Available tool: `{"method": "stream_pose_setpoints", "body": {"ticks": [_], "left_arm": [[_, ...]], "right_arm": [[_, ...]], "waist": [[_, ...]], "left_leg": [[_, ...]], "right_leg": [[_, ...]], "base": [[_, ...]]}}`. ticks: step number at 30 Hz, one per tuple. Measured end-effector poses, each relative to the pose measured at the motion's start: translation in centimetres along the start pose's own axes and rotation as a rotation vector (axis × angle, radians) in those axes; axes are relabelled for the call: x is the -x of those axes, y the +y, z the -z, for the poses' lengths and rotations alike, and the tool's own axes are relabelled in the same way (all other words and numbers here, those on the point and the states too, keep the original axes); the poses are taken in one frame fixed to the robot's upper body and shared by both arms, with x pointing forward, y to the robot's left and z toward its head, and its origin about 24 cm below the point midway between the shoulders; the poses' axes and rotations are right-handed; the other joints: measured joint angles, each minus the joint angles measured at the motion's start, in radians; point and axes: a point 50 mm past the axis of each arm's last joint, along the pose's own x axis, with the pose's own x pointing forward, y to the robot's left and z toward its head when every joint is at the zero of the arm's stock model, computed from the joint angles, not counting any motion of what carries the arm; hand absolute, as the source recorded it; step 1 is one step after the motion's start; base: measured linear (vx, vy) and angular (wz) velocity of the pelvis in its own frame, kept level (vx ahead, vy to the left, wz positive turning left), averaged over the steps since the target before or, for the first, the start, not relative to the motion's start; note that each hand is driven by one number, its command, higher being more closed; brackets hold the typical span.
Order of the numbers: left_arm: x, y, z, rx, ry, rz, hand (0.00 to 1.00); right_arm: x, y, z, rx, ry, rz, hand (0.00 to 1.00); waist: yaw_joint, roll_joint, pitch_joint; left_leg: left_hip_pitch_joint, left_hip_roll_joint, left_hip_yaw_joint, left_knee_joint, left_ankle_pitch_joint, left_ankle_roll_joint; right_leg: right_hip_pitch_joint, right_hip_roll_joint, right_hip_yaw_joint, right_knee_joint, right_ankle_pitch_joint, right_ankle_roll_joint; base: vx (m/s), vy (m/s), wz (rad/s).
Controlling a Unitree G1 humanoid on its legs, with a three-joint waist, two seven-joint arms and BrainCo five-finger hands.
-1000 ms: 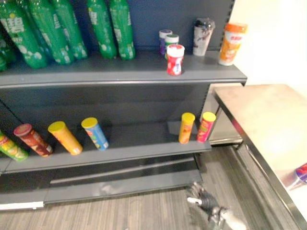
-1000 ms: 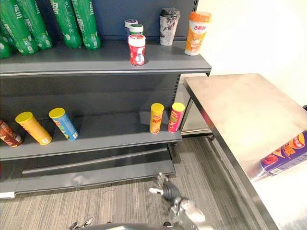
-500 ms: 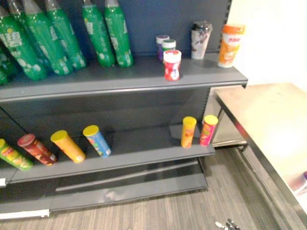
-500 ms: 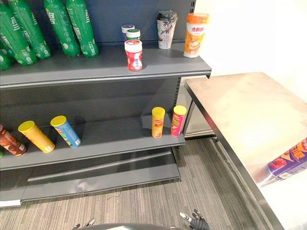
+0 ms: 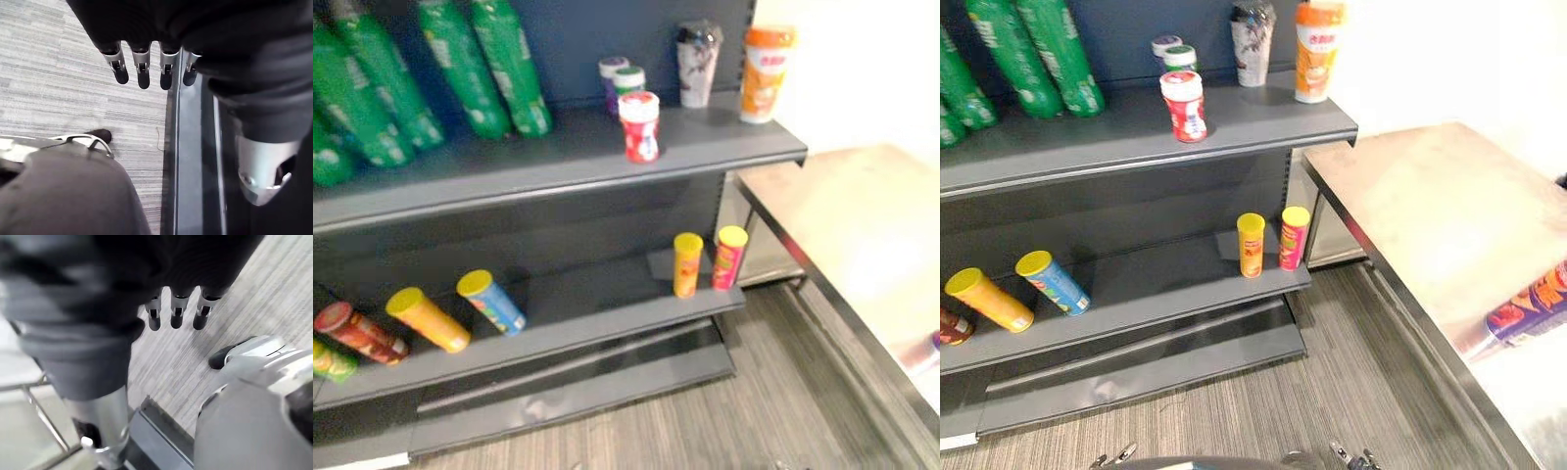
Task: Put the gum and the chips on the shelf.
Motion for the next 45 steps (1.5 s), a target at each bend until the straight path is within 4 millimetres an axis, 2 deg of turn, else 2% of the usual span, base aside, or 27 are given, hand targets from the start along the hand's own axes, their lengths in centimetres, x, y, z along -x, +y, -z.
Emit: {"method": "stream_pose_setpoints", "body": {"ticks": [1,2,3,4,5,6,7,8,9,10,12,15,19,25,28,30,31,33,34,35,36,39,41,42,43,44,45], "left_arm": [[0.0,-0.1,-0.2,0.002,-0.002,0.003,0.0],[-0.1,-0.4,-0.3,0.012,-0.004,0.007,0.0],[0.0,-0.5,-0.2,0.03,-0.007,0.003,0.0],[0.0,-0.6,-0.2,0.044,-0.007,0.003,0.0],[-0.1,-0.7,-0.9,0.06,-0.029,0.003,0.0],[-0.1,-0.8,-1.4,0.067,-0.05,0.0,0.0],[-0.1,-0.8,-1.7,0.072,-0.06,-0.005,0.0],[-0.2,-0.6,-2.0,0.086,-0.068,-0.015,0.0],[-0.3,-0.7,-2.3,0.106,-0.073,-0.018,0.0],[-0.3,-1.0,-2.4,0.111,-0.074,-0.012,0.0],[-0.3,-2.3,-2.8,0.142,-0.074,0.018,0.0],[-0.2,-2.7,-2.5,0.159,-0.066,0.026,0.0],[-0.3,-2.4,-2.8,0.165,-0.078,0.016,0.0],[-0.4,-1.6,-2.9,0.161,-0.084,-0.002,0.0],[-0.4,-1.7,-2.9,0.161,-0.083,-0.001,0.0],[-0.4,-1.8,-3.1,0.162,-0.087,0.001,0.0],[-0.4,-1.8,-3.1,0.162,-0.086,0.002,0.0],[-0.3,-2.0,-3.1,0.186,-0.094,0.004,0.0],[-0.3,-2.2,-3.1,0.191,-0.096,0.004,0.0],[-0.3,-2.2,-3.0,0.2,-0.102,0.003,0.0],[-0.2,-2.2,-2.9,0.196,-0.104,0.004,0.0],[-0.1,-2.5,-2.8,0.178,-0.108,0.016,0.0],[-0.1,-2.8,-2.8,0.169,-0.11,0.028,0.0],[0.0,-2.9,-2.7,0.165,-0.11,0.03,0.0],[0.1,-3.2,-2.3,0.155,-0.1,0.034,0.0],[0.1,-3.3,-2.3,0.164,-0.098,0.036,0.0],[0.1,-3.4,-2.2,0.153,-0.098,0.031,0.0]], "right_arm": [[0.0,0.1,-0.1,-0.007,-0.008,-0.003,0.0],[-0.1,0.5,-0.5,-0.009,-0.025,-0.02,0.0],[-0.2,1.1,-1.2,-0.01,-0.052,-0.047,0.0],[-0.4,1.6,-1.5,-0.013,-0.063,-0.061,0.0],[-0.5,2.0,-1.9,-0.015,-0.072,-0.077,0.0],[-0.5,1.9,-1.8,-0.015,-0.073,-0.085,0.0],[-0.4,1.8,-1.8,-0.018,-0.073,-0.085,0.0],[-0.4,1.8,-1.7,-0.018,-0.076,-0.086,0.0],[-0.5,2.2,-2.1,-0.014,-0.097,-0.1,0.0],[-0.4,2.2,-2.1,-0.01,-0.105,-0.103,0.0],[-0.5,2.1,-2.5,-0.001,-0.118,-0.108,0.0],[-0.5,2.3,-2.5,0.037,-0.118,-0.125,0.0],[-0.7,3.5,-2.9,0.068,-0.127,-0.164,0.0],[-0.6,3.4,-2.8,0.071,-0.123,-0.148,0.0],[-0.5,3.2,-2.4,0.077,-0.114,-0.141,0.0],[-0.5,3.2,-2.5,0.076,-0.116,-0.141,0.0],[-0.5,3.2,-2.5,0.076,-0.116,-0.138,0.0],[-0.6,3.3,-2.9,0.094,-0.13,-0.132,0.0],[-0.6,3.3,-3.0,0.099,-0.135,-0.127,0.0],[-0.8,3.5,-3.6,0.103,-0.15,-0.127,0.0],[-0.9,3.8,-4.2,0.109,-0.166,-0.13,0.0],[-0.9,3.4,-4.4,0.149,-0.17,-0.128,0.0],[-0.9,2.8,-4.5,0.157,-0.169,-0.115,0.0],[-0.9,2.4,-4.5,0.163,-0.168,-0.104,0.0],[-0.9,1.8,-4.7,0.179,-0.17,-0.092,0.0],[-0.9,1.6,-4.6,0.181,-0.166,-0.084,0.0],[-0.8,1.6,-4.4,0.181,-0.159,-0.083,0.0]], "waist": [[0.0,0.008,0.009],[0.002,0.013,0.023],[0.009,0.052,0.023],[0.012,0.049,0.03],[0.006,0.04,0.034],[0.004,0.037,0.036],[0.006,0.036,0.036],[0.007,0.022,0.039],[0.002,0.012,0.049],[0.002,0.012,0.05],[0.002,0.011,0.064],[0.002,0.014,0.063],[0.003,0.0,0.055],[0.003,-0.024,0.044],[0.001,-0.022,0.044],[-0.003,-0.021,0.044],[-0.004,-0.02,0.044],[-0.002,-0.004,0.051],[0.002,-0.01,0.053],[0.003,-0.006,0.054],[0.006,-0.003,0.054],[0.003,0.006,0.051],[0.003,0.017,0.045],[0.003,0.031,0.04],[0.005,0.063,0.034],[0.009,0.07,0.034],[0.015,0.082,0.023]], "left_leg": [[0.008,0.008,0.027,0.004,-0.005,0.005],[0.016,0.028,0.096,0.005,-0.009,0.008],[0.017,0.06,0.188,0.005,-0.011,0.014],[0.02,0.073,0.232,0.0,-0.011,0.015],[0.025,0.084,0.298,0.001,-0.009,0.012],[0.039,0.095,0.342,0.003,-0.008,0.01],[0.052,0.101,0.372,0.009,-0.009,0.01],[0.059,0.1,0.408,0.033,-0.015,0.006],[0.062,0.099,0.418,0.045,-0.025,-0.008],[0.06,0.095,0.424,0.046,-0.024,-0.014],[0.07,0.077,0.461,0.052,-0.02,-0.023],[0.08,0.077,0.463,0.053,-0.017,-0.028],[0.07,0.078,0.46,0.068,-0.021,-0.031],[0.067,0.087,0.413,0.13,-0.035,-0.023],[0.062,0.109,0.406,0.192,-0.037,-0.022],[0.035,0.154,0.4,0.296,-0.036,-0.022],[0.027,0.171,0.388,0.334,-0.036,-0.022],[-0.047,0.244,0.215,0.524,-0.042,-0.01],[-0.062,0.229,0.145,0.525,-0.067,-0.007],[-0.073,0.165,0.011,0.479,-0.138,-0.008],[-0.073,0.105,-0.085,0.416,-0.174,-0.007],[-0.108,0.026,-0.254,0.288,-0.185,-0.013],[-0.142,0.015,-0.333,0.232,-0.184,-0.015],[-0.163,0.012,-0.397,0.188,-0.186,-0.019],[-0.176,0.024,-0.453,0.147,-0.193,-0.03],[-0.174,0.025,-0.467,0.163,-0.163,-0.036],[-0.173,0.011,-0.467,0.191,-0.169,-0.027]], "right_leg": [[-0.005,0.007,-0.011,0.0,0.022,-0.008],[-0.033,0.034,-0.053,-0.006,0.083,-0.046],[-0.054,0.069,-0.106,-0.053,0.162,-0.097],[-0.062,0.08,-0.158,-0.056,0.175,-0.117],[-0.095,0.05,-0.311,0.091,0.081,-0.164],[-0.081,0.012,-0.404,0.203,0.016,-0.159],[-0.06,-0.01,-0.441,0.238,0.001,-0.16],[-0.035,-0.018,-0.437,0.215,0.004,-0.13],[-0.019,0.015,-0.427,0.14,0.002,-0.127],[-0.007,0.031,-0.414,0.087,0.002,-0.126],[0.041,0.068,-0.38,-0.084,0.024,-0.094],[0.073,0.093,-0.36,-0.159,0.052,-0.091],[0.07,0.095,-0.352,-0.182,0.069,-0.09],[0.069,0.089,-0.322,-0.185,0.079,-0.09],[0.06,0.081,-0.311,-0.177,0.075,-0.094],[0.045,0.076,-0.293,-0.164,0.065,-0.108],[0.04,0.077,-0.283,-0.157,0.06,-0.113],[0.027,0.083,-0.21,-0.111,0.032,-0.133],[0.018,0.08,-0.184,-0.103,0.028,-0.135],[0.01,0.068,-0.121,-0.094,0.013,-0.143],[0.004,0.064,-0.052,-0.091,0.007,-0.136],[0.001,0.069,0.067,-0.103,0.007,-0.136],[-0.004,0.079,0.104,-0.116,0.007,-0.134],[-0.009,0.091,0.135,-0.125,0.012,-0.127],[-0.017,0.118,0.158,-0.128,0.022,-0.112],[-0.016,0.121,0.171,-0.13,0.035,-0.093],[-0.002,0.117,0.179,-0.147,0.048,-0.076]], "base": [[-0.08,0.041,-1.08],[-0.14,0.025,-1.66],[-0.14,0.019,-1.82],[-0.15,0.006,-1.86],[-0.09,-0.004,-1.51],[-0.06,-0.005,-1.43],[0.0,-0.044,-1.31],[0.01,-0.105,-1.26],[-0.01,-0.146,-1.14],[-0.05,-0.177,-0.86],[-0.09,-0.125,-0.55],[-0.12,-0.026,-0.18],[-0.07,0.006,-0.03],[0.01,0.029,-0.16],[0.01,0.041,-0.21],[0.02,0.029,-0.27],[0.03,-0.012,-0.39],[0.03,-0.027,-0.66],[0.02,0.023,-1.06],[-0.01,0.047,-1.44],[0.0,0.047,-1.51],[-0.02,0.069,-1.36],[-0.02,0.112,-0.93],[0.03,0.2,-1.22],[0.05,0.207,-1.19],[0.1,0.217,-1.25],[0.15,0.197,-1.11]]}}
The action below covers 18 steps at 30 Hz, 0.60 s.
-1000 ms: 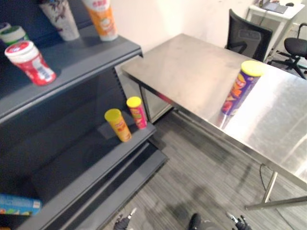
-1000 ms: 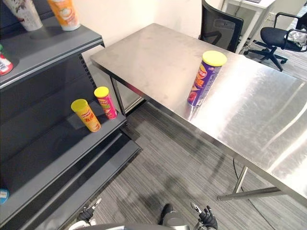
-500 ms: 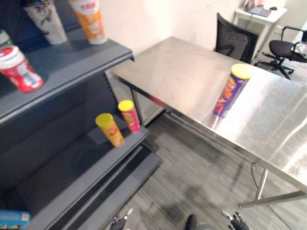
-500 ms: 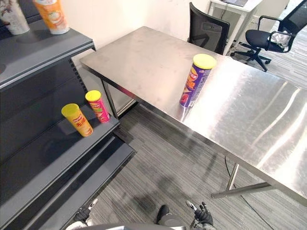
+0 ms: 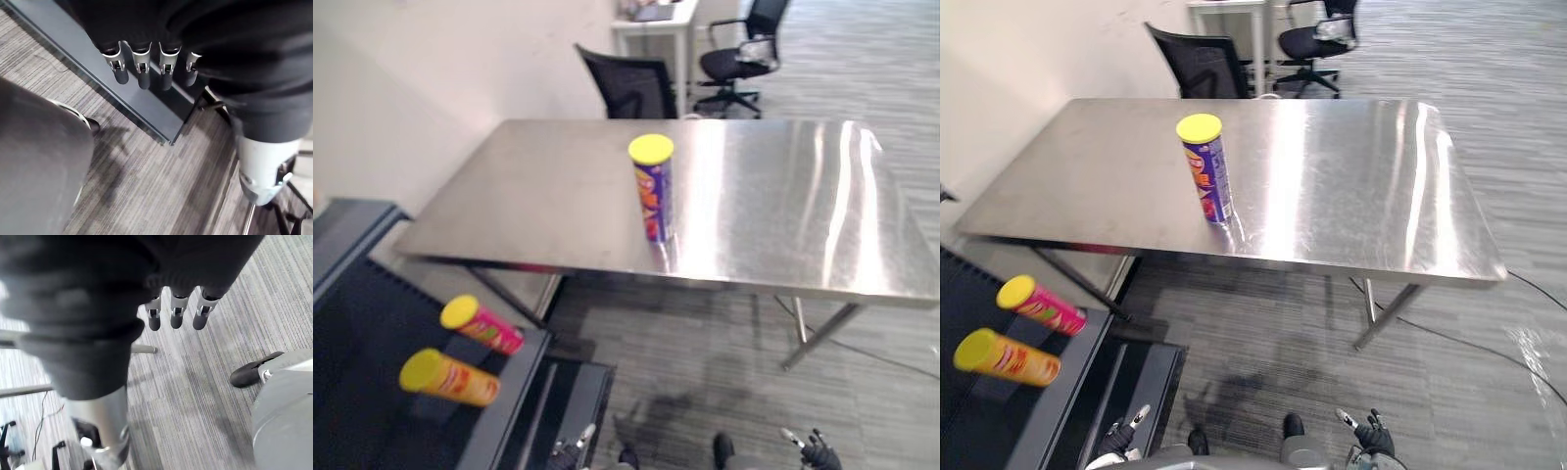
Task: Put the gum and the chips on the shelf.
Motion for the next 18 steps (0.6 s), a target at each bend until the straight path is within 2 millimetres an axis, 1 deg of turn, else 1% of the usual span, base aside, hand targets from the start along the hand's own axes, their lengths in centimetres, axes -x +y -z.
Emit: {"method": "stream_pose_setpoints", "body": {"ticks": [1,3,4,5,9,11,16,18], "left_arm": [[0.0,0.1,-0.1,-0.032,-0.009,0.0,0.0],[-0.1,0.1,-0.2,-0.063,-0.019,0.005,0.0],[-0.1,0.1,-0.3,-0.065,-0.026,0.005,0.0],[-0.1,0.0,-0.3,-0.064,-0.029,0.007,0.0],[-0.1,-0.6,-0.4,-0.117,-0.036,0.027,0.0],[-0.1,-0.6,-0.2,-0.132,-0.03,0.028,0.0],[-0.1,-0.5,0.1,-0.138,-0.024,0.03,0.0],[-0.1,-0.4,0.1,-0.137,-0.031,0.026,0.0]], "right_arm": [[0.2,0.3,0.6,0.005,0.017,-0.012,0.0],[0.6,0.3,1.6,0.005,0.043,-0.011,0.0],[0.8,0.3,2.0,0.002,0.054,-0.008,0.0],[0.9,0.3,2.4,-0.002,0.066,-0.004,0.0],[1.0,0.2,2.3,-0.013,0.042,0.011,0.0],[1.1,0.0,2.5,-0.018,0.045,0.021,0.0],[1.3,-0.5,3.4,-0.056,0.074,0.083,0.0],[1.5,-1.2,3.8,-0.067,0.083,0.141,0.0]], "waist": [[-0.002,-0.017,-0.006],[-0.012,-0.015,-0.007],[-0.013,-0.024,-0.012],[-0.014,-0.022,-0.014],[-0.015,-0.013,-0.027],[-0.016,-0.013,-0.034],[-0.014,-0.023,-0.052],[-0.013,-0.029,-0.056]], "left_leg": [[0.014,-0.012,0.014,0.017,-0.015,0.016],[0.032,-0.022,0.036,0.015,-0.026,0.017],[0.045,-0.026,0.049,0.015,-0.024,0.027],[0.06,-0.037,0.053,0.015,-0.021,0.033],[0.086,-0.053,0.05,0.018,-0.02,0.035],[0.097,-0.054,0.052,0.018,-0.02,0.035],[0.108,-0.045,0.068,0.018,-0.02,0.035],[0.118,-0.043,0.08,0.016,-0.02,0.035]], "right_leg": [[0.008,-0.017,0.002,-0.01,0.022,0.02],[0.014,-0.025,0.014,-0.01,0.027,0.03],[0.016,-0.028,0.019,-0.011,0.025,0.033],[0.016,-0.031,0.025,-0.016,0.024,0.035],[0.029,-0.04,0.017,-0.025,0.027,0.039],[0.042,-0.04,0.009,-0.036,0.027,0.04],[0.042,-0.028,-0.006,-0.04,0.031,0.042],[0.047,-0.024,-0.025,-0.053,0.041,0.044]], "base": [[0.16,0.199,-0.98],[0.14,0.143,-0.44],[0.21,0.131,-0.36],[0.26,0.143,-0.45],[0.17,0.055,-0.28],[0.12,-0.003,-0.16],[0.04,-0.031,-0.15],[-0.04,-0.041,-0.21]]}}
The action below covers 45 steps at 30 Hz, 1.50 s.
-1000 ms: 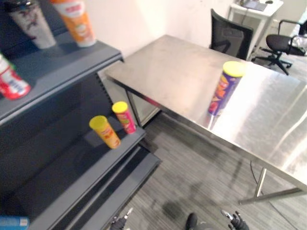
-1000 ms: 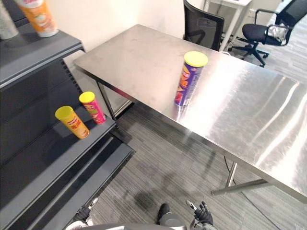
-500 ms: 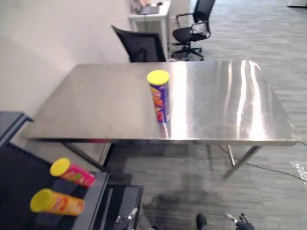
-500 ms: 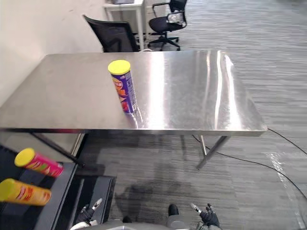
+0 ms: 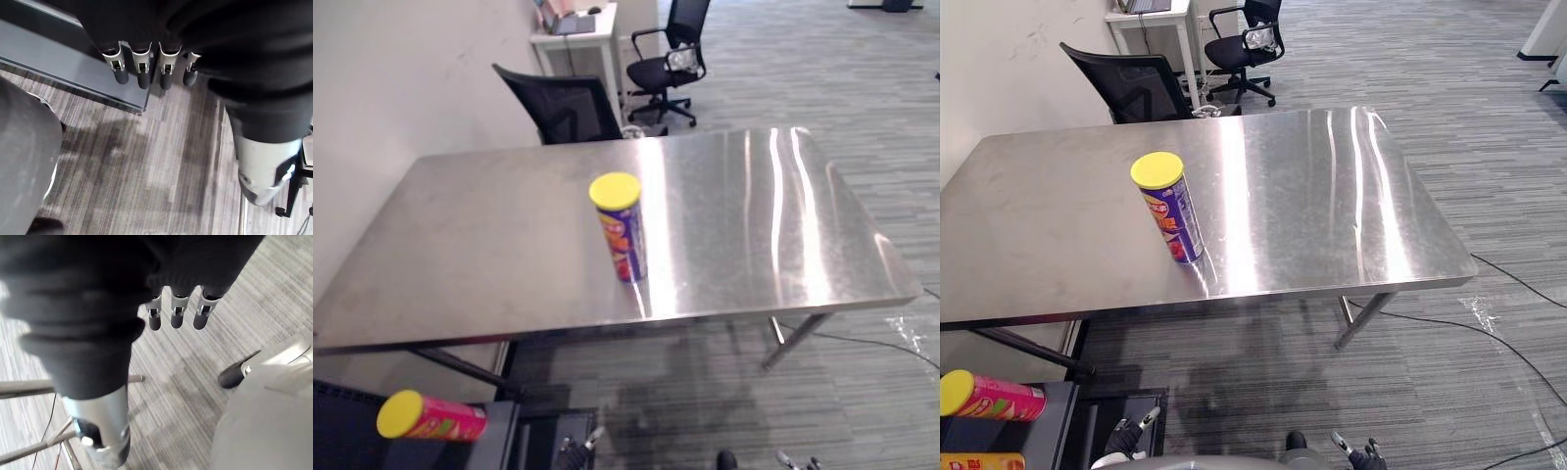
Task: Put the gum and the chips on the shelf.
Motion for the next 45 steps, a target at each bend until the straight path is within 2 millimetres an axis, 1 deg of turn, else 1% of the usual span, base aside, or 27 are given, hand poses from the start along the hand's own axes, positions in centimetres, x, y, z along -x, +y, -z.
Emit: {"method": "stream_pose_setpoints", "body": {"ticks": [2,5,7,8,10,12,13,15,16,17,18,19,21,22,24,25,26,27,30,31,33,34,36,37,39,41,45], "left_arm": [[0.0,0.1,0.1,-0.002,0.004,-0.003,0.0],[0.0,0.4,0.1,-0.004,0.004,-0.008,0.0],[-0.1,1.0,-0.1,0.006,0.003,-0.026,0.0],[-0.1,1.2,-0.2,0.007,0.002,-0.029,0.0],[-0.1,2.3,-0.2,0.018,0.002,-0.057,0.0],[0.2,3.7,0.2,0.019,0.003,-0.094,0.0],[0.3,4.0,0.4,0.021,0.007,-0.103,0.0],[0.5,4.7,1.0,0.029,0.022,-0.122,0.0],[0.6,4.7,1.0,0.028,0.022,-0.123,0.0],[0.7,4.8,1.2,0.027,0.026,-0.124,0.0],[0.8,5.0,1.4,0.026,0.032,-0.127,0.0],[0.9,5.0,1.4,0.027,0.028,-0.128,0.0],[0.8,4.9,1.0,0.024,0.011,-0.131,0.0],[0.8,4.9,0.8,0.025,0.005,-0.13,0.0],[0.7,4.7,0.4,-0.006,-0.018,-0.12,0.0],[0.7,4.6,0.3,-0.01,-0.019,-0.118,0.0],[0.7,4.5,0.3,-0.009,-0.018,-0.116,0.0],[0.7,4.4,0.4,-0.01,-0.016,-0.114,0.0],[0.8,4.4,0.4,-0.04,-0.019,-0.109,0.0],[0.8,4.4,0.4,-0.044,-0.019,-0.11,0.0],[0.8,4.5,0.4,-0.047,-0.021,-0.112,0.0],[0.8,4.5,0.4,-0.047,-0.021,-0.111,0.0],[0.8,4.4,0.4,-0.055,-0.023,-0.108,0.0],[0.8,4.4,0.3,-0.058,-0.024,-0.107,0.0],[0.7,4.4,0.2,-0.071,-0.031,-0.102,0.0],[0.7,4.4,0.2,-0.079,-0.031,-0.1,0.0],[0.7,4.5,0.3,-0.088,-0.028,-0.099,0.0]], "right_arm": [[0.0,-0.8,-0.1,-0.029,-0.009,0.06,0.0],[-0.1,-2.3,-0.6,-0.119,-0.026,0.169,0.0],[-0.5,-3.9,-3.2,-0.234,-0.114,0.265,0.0],[-0.6,-4.2,-3.6,-0.249,-0.128,0.277,0.0],[-0.7,-5.9,-5.8,-0.352,-0.205,0.343,0.0],[-0.2,-9.2,-9.7,-0.486,-0.355,0.44,0.0],[0.0,-10.0,-10.8,-0.508,-0.398,0.46,0.0],[1.3,-12.6,-14.9,-0.598,-0.562,0.521,0.0],[1.6,-13.1,-15.9,-0.619,-0.602,0.529,0.0],[2.4,-13.6,-17.8,-0.656,-0.685,0.545,0.0],[3.3,-13.5,-20.0,-0.704,-0.789,0.529,0.0],[3.9,-13.2,-21.2,-0.722,-0.849,0.509,0.0],[7.0,-10.9,-26.4,-0.769,-1.108,0.394,0.0],[7.9,-10.2,-27.6,-0.769,-1.17,0.355,0.0],[11.1,-6.4,-31.5,-0.658,-1.374,0.173,0.0],[11.9,-5.2,-32.2,-0.625,-1.415,0.118,0.0],[13.2,-2.8,-33.2,-0.525,-1.481,0.007,0.0],[13.9,-1.1,-33.6,-0.45,-1.512,-0.079,0.0],[15.7,3.3,-33.6,-0.184,-1.559,-0.338,0.0],[16.3,5.0,-33.4,-0.084,-1.551,-0.468,0.0],[16.5,7.0,-32.9,0.073,-1.509,-0.645,0.0],[16.4,7.6,-32.6,0.125,-1.489,-0.699,0.0],[16.3,9.7,-31.5,0.263,-1.416,-0.864,0.0],[16.2,10.2,-31.2,0.286,-1.395,-0.895,0.0],[16.1,11.6,-30.1,0.361,-1.334,-1.002,0.0],[16.2,12.7,-29.7,0.403,-1.308,-1.07,0.0],[16.6,15.4,-29.7,0.442,-1.281,-1.159,0.0]], "waist": [[-0.002,-0.003,-0.002],[0.0,-0.018,-0.005],[0.001,-0.024,-0.007],[0.001,-0.025,-0.006],[0.001,-0.044,-0.015],[0.002,-0.056,-0.029],[0.001,-0.056,-0.031],[-0.002,-0.055,-0.049],[-0.002,-0.055,-0.05],[-0.002,-0.055,-0.057],[-0.004,-0.055,-0.058],[-0.005,-0.056,-0.059],[-0.006,-0.053,-0.063],[-0.007,-0.052,-0.064],[-0.001,-0.046,-0.07],[-0.001,-0.046,-0.07],[-0.001,-0.047,-0.074],[0.0,-0.052,-0.074],[0.001,-0.071,-0.075],[0.002,-0.079,-0.075],[0.004,-0.088,-0.076],[0.005,-0.088,-0.076],[0.01,-0.089,-0.075],[0.011,-0.089,-0.075],[0.027,-0.09,-0.074],[0.028,-0.091,-0.073],[0.036,-0.093,-0.068]], "left_leg": [[0.004,-0.001,0.0,0.0,0.0,0.0],[0.0,-0.001,-0.001,0.001,-0.011,0.007],[-0.02,0.005,-0.001,-0.001,-0.05,0.029],[-0.022,0.005,0.0,-0.002,-0.051,0.03],[-0.034,0.003,0.006,0.002,-0.051,0.031],[-0.035,0.0,0.023,-0.001,-0.056,0.025],[-0.035,0.0,0.026,-0.001,-0.057,0.025],[-0.054,-0.004,0.026,-0.004,-0.057,0.025],[-0.054,-0.005,0.025,-0.008,-0.056,0.025],[-0.053,-0.005,0.022,-0.015,-0.052,0.024],[-0.052,-0.003,0.018,-0.016,-0.051,0.025],[-0.052,-0.003,0.017,-0.016,-0.051,0.025],[-0.051,-0.002,0.009,-0.013,-0.047,0.029],[-0.052,-0.002,0.004,-0.013,-0.047,0.03],[-0.052,-0.001,-0.007,-0.014,-0.047,0.03],[-0.051,-0.001,-0.009,-0.014,-0.047,0.03],[-0.051,-0.003,-0.012,-0.014,-0.047,0.03],[-0.05,-0.005,-0.017,-0.014,-0.047,0.03],[-0.047,-0.013,-0.032,-0.014,-0.047,0.03],[-0.046,-0.015,-0.032,-0.014,-0.047,0.03],[-0.048,-0.022,-0.034,-0.013,-0.047,0.03],[-0.048,-0.024,-0.035,-0.013,-0.046,0.03],[-0.053,-0.037,-0.052,-0.014,-0.043,0.036],[-0.054,-0.039,-0.058,-0.014,-0.042,0.037],[-0.06,-0.04,-0.068,-0.015,-0.04,0.04],[-0.068,-0.045,-0.091,-0.017,-0.035,0.048],[-0.085,-0.046,-0.122,-0.016,-0.024,0.057]], "right_leg": [[0.006,0.001,-0.005,-0.016,0.016,0.0],[-0.002,0.002,-0.013,-0.016,0.02,-0.002],[-0.033,0.009,-0.015,-0.02,0.029,0.004],[-0.037,0.008,-0.014,-0.023,0.03,0.004],[-0.051,-0.002,-0.016,-0.024,0.025,-0.002],[-0.051,-0.019,-0.063,-0.024,0.024,0.0],[-0.053,-0.022,-0.068,-0.023,0.025,-0.001],[-0.073,-0.03,-0.097,-0.023,0.026,-0.003],[-0.075,-0.031,-0.101,-0.023,0.026,-0.003],[-0.076,-0.032,-0.11,-0.023,0.028,-0.004],[-0.076,-0.034,-0.114,-0.022,0.036,-0.007],[-0.076,-0.034,-0.118,-0.02,0.042,-0.005],[-0.079,-0.029,-0.126,-0.017,0.054,0.004],[-0.079,-0.028,-0.131,-0.017,0.055,0.004],[-0.077,-0.026,-0.141,-0.017,0.055,0.004],[-0.076,-0.027,-0.143,-0.017,0.055,0.004],[-0.076,-0.027,-0.146,-0.017,0.055,0.004],[-0.074,-0.027,-0.149,-0.017,0.055,0.004],[-0.063,-0.034,-0.166,-0.017,0.055,0.004],[-0.062,-0.04,-0.167,-0.017,0.055,0.004],[-0.061,-0.049,-0.171,-0.017,0.056,0.006],[-0.061,-0.052,-0.173,-0.017,0.058,0.008],[-0.059,-0.064,-0.191,-0.017,0.058,0.009],[-0.058,-0.066,-0.197,-0.017,0.058,0.009],[-0.054,-0.068,-0.206,-0.017,0.058,0.009],[-0.054,-0.069,-0.226,-0.017,0.058,0.009],[-0.054,-0.069,-0.252,-0.017,0.058,0.009]], "base": [[-0.07,-0.038,-0.16],[-0.11,-0.027,-0.05],[-0.19,-0.016,-0.11],[-0.19,-0.003,-0.11],[-0.16,-0.01,-0.12],[-0.13,0.001,-0.19],[-0.07,0.009,-0.2],[-0.04,-0.003,-0.08],[0.01,-0.013,-0.05],[0.04,-0.008,0.0],[0.05,-0.005,0.02],[0.07,-0.002,0.03],[0.1,-0.006,0.04],[0.1,-0.003,0.1],[0.07,0.003,0.06],[0.05,0.011,0.01],[0.04,0.012,0.03],[0.03,0.011,0.07],[0.02,0.018,0.12],[0.0,0.02,0.04],[0.0,0.0,0.0],[-0.03,0.023,0.06],[-0.04,0.019,0.13],[-0.04,0.007,0.19],[-0.04,-0.005,0.15],[-0.06,-0.029,0.28],[-0.06,-0.04,0.23]]}}
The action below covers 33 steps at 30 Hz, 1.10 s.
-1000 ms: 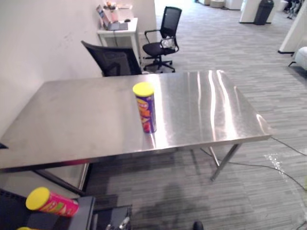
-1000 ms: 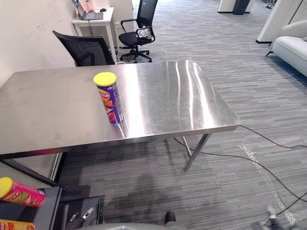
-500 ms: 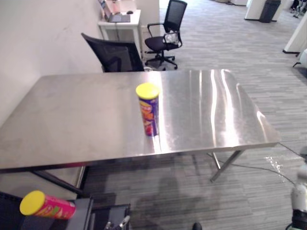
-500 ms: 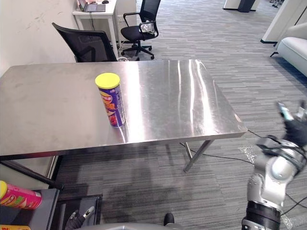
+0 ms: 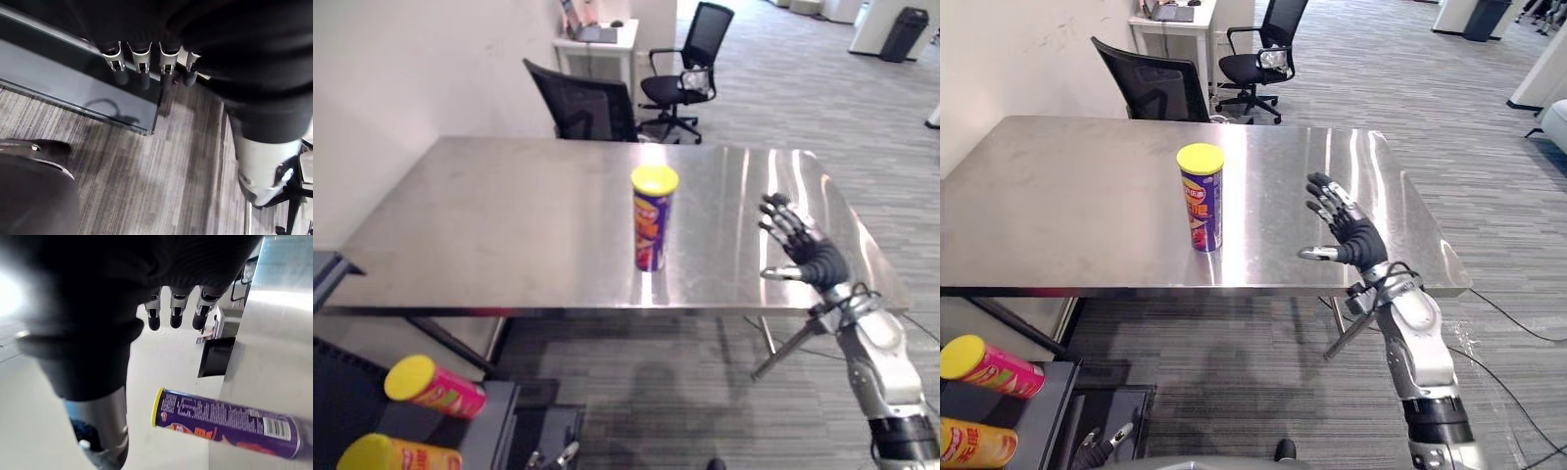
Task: Put the gum and the chips on the shelf.
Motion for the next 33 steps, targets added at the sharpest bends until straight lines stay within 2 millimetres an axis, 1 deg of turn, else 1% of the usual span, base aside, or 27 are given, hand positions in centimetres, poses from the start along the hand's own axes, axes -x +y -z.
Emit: {"method": "stream_pose_setpoints", "body": {"ticks": [2,3,4,9,10,15,22,25,27,33], "left_arm": [[0.0,0.0,0.0,0.0,0.0,0.002,0.0],[0.0,-0.1,-0.1,-0.002,-0.002,0.005,0.0],[0.0,-0.1,-0.1,-0.002,-0.002,0.005,0.0],[0.0,0.0,0.0,-0.006,0.001,0.006,0.0],[0.0,0.0,-0.1,-0.007,0.0,0.007,0.0],[-0.1,0.0,-0.1,-0.009,0.0,0.008,0.0],[-0.1,0.0,-0.2,-0.01,-0.003,0.009,0.0],[-0.1,0.0,-0.3,-0.014,-0.007,0.01,0.0],[-0.1,0.0,-0.4,-0.02,-0.011,0.015,0.0],[-0.1,-0.1,-0.4,-0.022,-0.002,0.016,0.0]], "right_arm": [[-0.6,0.1,0.5,-0.012,0.023,-0.002,0.0],[-0.6,0.0,0.8,-0.019,0.041,0.006,0.0],[-0.7,0.0,0.9,-0.022,0.047,0.009,0.0],[-1.6,0.3,1.9,-0.025,0.086,0.011,0.0],[-1.9,0.1,2.1,-0.027,0.098,0.019,0.0],[-2.8,-0.6,3.3,0.01,0.163,0.058,0.0],[-4.1,-1.4,3.9,0.055,0.203,0.073,0.0],[-4.6,-1.3,4.5,0.068,0.24,0.059,0.0],[-4.8,-1.4,5.1,0.075,0.273,0.055,0.0],[-6.2,-1.7,4.9,0.107,0.283,0.044,0.0]], "waist": [[0.012,0.0,0.001],[0.021,0.0,0.001],[0.024,0.0,0.001],[0.026,-0.001,0.009],[0.033,-0.002,0.012],[0.044,-0.002,0.023],[0.047,-0.003,0.042],[0.048,-0.006,0.054],[0.058,-0.006,0.057],[0.073,-0.006,0.067]], "left_leg": [[-0.001,-0.001,-0.014,-0.002,0.006,-0.002],[-0.001,0.0,-0.02,-0.005,0.01,-0.003],[-0.001,0.0,-0.023,-0.01,0.014,-0.004],[-0.001,-0.003,-0.045,-0.031,0.036,-0.005],[-0.001,-0.003,-0.047,-0.037,0.04,-0.006],[-0.001,-0.004,-0.065,-0.036,0.046,-0.006],[0.0,-0.011,-0.081,-0.035,0.049,-0.002],[-0.002,-0.019,-0.091,-0.035,0.054,0.001],[-0.003,-0.021,-0.095,-0.036,0.055,0.003],[-0.004,-0.027,-0.104,-0.036,0.06,0.006]], "right_leg": [[0.005,0.0,-0.008,0.0,0.0,0.0],[0.008,0.0,-0.015,0.0,0.0,0.0],[0.009,0.0,-0.019,0.0,0.0,0.0],[0.01,-0.001,-0.033,0.0,0.0,0.0],[0.01,-0.001,-0.036,0.0,0.0,0.0],[0.016,-0.001,-0.051,0.0,0.0,0.0],[0.027,-0.008,-0.065,0.0,0.0,0.0],[0.03,-0.015,-0.073,0.0,0.002,0.002],[0.03,-0.017,-0.076,0.0,0.002,0.003],[0.035,-0.022,-0.087,0.0,0.003,0.004]], "base": [[-0.05,-0.032,0.18],[-0.05,-0.03,0.18],[-0.06,-0.03,0.17],[-0.04,-0.021,0.11],[-0.05,-0.02,0.04],[-0.01,-0.003,0.08],[-0.01,0.012,0.09],[-0.02,0.022,0.09],[-0.02,0.014,0.06],[-0.02,0.006,0.05]]}}
